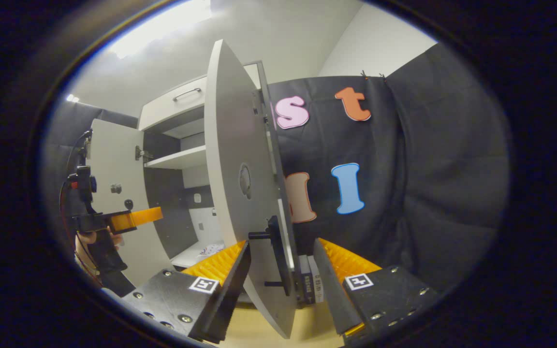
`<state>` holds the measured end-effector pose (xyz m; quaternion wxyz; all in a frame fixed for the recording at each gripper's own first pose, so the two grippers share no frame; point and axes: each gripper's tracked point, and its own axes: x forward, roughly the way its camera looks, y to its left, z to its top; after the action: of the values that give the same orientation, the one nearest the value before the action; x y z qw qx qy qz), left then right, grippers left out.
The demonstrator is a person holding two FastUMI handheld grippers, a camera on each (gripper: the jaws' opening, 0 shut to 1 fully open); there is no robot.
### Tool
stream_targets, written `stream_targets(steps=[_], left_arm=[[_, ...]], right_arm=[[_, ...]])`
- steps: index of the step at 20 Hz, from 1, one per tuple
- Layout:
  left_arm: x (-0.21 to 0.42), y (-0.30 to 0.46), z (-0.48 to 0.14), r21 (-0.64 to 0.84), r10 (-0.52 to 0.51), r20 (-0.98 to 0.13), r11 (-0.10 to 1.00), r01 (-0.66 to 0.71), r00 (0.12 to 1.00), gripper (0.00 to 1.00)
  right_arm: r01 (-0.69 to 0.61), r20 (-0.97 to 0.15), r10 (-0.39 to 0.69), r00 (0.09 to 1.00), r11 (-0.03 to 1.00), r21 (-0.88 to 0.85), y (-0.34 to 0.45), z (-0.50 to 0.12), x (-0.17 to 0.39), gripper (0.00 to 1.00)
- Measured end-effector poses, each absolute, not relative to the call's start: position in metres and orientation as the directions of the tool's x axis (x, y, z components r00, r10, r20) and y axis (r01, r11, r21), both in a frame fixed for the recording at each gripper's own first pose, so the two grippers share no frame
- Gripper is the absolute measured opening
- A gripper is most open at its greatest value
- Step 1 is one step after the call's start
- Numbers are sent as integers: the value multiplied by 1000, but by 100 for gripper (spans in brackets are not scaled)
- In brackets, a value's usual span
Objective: Grab one shoe with the right hand and put it into the shoe cabinet, grab the other shoe with the left hand and put it into the shoe cabinet; then close the right door with the right hand and the left door with the left hand.
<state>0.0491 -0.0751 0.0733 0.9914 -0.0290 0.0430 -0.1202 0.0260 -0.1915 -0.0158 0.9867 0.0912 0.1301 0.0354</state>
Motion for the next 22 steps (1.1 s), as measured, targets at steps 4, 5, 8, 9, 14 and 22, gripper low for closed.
stream_targets(steps=[4,5,8,9,14,22], left_arm=[[36,-62,84,-46,-219,-58,975,217,974,94],[33,-58,85,-42,-211,-57,977,209,976,94],[21,-44,90,-40,-187,-52,982,185,981,94],[16,-38,92,-42,-178,-52,983,176,983,94],[-8,-13,98,-45,-140,-56,989,138,989,94],[-51,30,112,-37,-45,-30,998,44,999,94]], right_arm=[[-115,-255,168,952,971,211,-157,-22,36,75],[-130,-257,184,949,968,214,-147,-22,39,75],[-170,-260,224,939,962,214,-123,-23,44,75],[-183,-261,238,936,959,216,-115,-25,47,75],[-242,-265,304,915,939,242,-67,-34,70,75],[-304,-247,367,897,917,258,-6,-39,102,75]])
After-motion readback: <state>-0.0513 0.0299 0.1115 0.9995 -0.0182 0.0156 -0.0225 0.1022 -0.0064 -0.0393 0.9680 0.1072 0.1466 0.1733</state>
